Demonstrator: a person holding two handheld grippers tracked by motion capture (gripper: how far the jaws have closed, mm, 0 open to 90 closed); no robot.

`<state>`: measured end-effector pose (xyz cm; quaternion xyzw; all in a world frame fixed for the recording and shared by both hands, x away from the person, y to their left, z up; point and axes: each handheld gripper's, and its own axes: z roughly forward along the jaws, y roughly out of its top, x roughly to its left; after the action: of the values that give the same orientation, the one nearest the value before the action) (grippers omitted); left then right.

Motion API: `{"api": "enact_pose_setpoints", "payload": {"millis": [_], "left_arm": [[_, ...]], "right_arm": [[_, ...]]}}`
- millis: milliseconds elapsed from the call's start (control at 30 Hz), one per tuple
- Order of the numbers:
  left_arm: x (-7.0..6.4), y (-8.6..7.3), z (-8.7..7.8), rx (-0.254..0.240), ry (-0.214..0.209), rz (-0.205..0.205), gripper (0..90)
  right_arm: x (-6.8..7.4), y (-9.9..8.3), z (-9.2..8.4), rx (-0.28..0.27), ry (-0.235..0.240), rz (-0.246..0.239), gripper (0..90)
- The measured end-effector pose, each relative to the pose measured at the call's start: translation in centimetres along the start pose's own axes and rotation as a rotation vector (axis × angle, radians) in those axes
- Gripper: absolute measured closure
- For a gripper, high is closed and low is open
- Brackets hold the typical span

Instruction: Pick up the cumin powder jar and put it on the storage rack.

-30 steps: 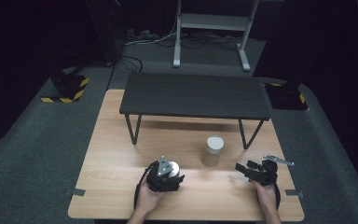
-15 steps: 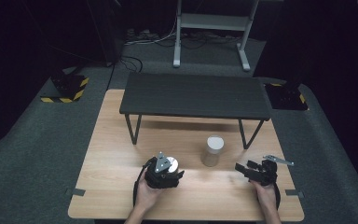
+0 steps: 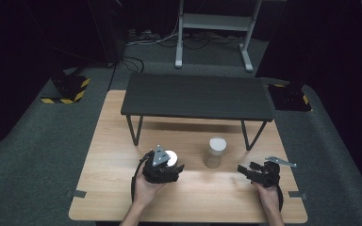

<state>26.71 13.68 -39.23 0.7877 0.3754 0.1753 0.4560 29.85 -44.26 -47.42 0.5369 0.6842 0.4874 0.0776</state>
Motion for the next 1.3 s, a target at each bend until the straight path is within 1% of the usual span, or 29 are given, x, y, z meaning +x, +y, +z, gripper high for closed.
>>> {"api": "enact_pose_setpoints", "payload": {"millis": [100,167,200,267,300,367,400,433,567,700,800,933,1100,1167,1200,1300], "left_arm": [[0.2,0.8,-0.3,-0.005,-0.009,0.0,31.1],[0.5,1.6,-0.6,-0.01,-0.02,0.003,31.1],[0.5,1.6,-0.6,-0.01,-0.02,0.003,31.0],[0.8,2.4,-1.0,-0.018,-0.026,0.004,31.1],[0.8,2.4,-1.0,-0.018,-0.026,0.004,31.1],[1.0,3.1,-1.3,-0.025,-0.034,0.008,31.1],[1.0,3.1,-1.3,-0.025,-0.034,0.008,31.1],[1.1,3.7,-1.5,-0.029,-0.04,0.016,31.1],[1.3,4.3,-1.7,-0.032,-0.05,0.017,31.1],[1.3,5.3,-1.9,-0.027,-0.056,0.033,31.2],[1.5,6.1,-2.1,-0.024,-0.068,0.045,31.2],[1.6,7.2,-2.4,-0.031,-0.072,0.068,31.2],[2.0,8.3,-2.5,-0.041,-0.08,0.072,31.2],[2.3,9.0,-2.6,-0.037,-0.082,0.079,31.2],[2.3,9.4,-2.7,-0.032,-0.081,0.068,31.2],[2.4,10.4,-2.7,-0.025,-0.077,0.073,31.2]], "right_arm": [[0.0,0.0,0.0,0.0,-0.001,-0.001,15.4],[0.0,0.0,0.0,0.0,-0.001,0.0,15.3],[0.0,0.0,0.0,0.0,-0.001,0.0,15.3],[0.0,0.0,0.0,0.0,-0.001,0.0,15.4],[0.0,0.0,0.0,0.0,-0.001,0.0,15.4],[0.0,0.0,0.0,0.0,-0.001,-0.001,15.3],[0.0,0.0,0.0,0.0,-0.001,-0.001,15.3],[0.0,0.0,0.0,0.0,-0.001,-0.001,15.3],[0.0,0.0,0.0,0.0,-0.001,0.0,15.3],[0.0,0.0,0.0,0.0,-0.001,0.0,15.3],[0.0,0.0,0.0,0.0,-0.001,-0.001,15.3],[0.0,0.0,0.0,0.0,-0.001,-0.001,15.3],[0.0,0.0,0.0,0.001,0.0,0.0,15.3],[0.0,0.0,0.0,0.001,-0.001,-0.001,15.3],[0.0,0.0,0.0,0.001,0.0,0.0,15.3],[0.0,0.0,0.0,0.001,-0.001,-0.002,15.3]]}}
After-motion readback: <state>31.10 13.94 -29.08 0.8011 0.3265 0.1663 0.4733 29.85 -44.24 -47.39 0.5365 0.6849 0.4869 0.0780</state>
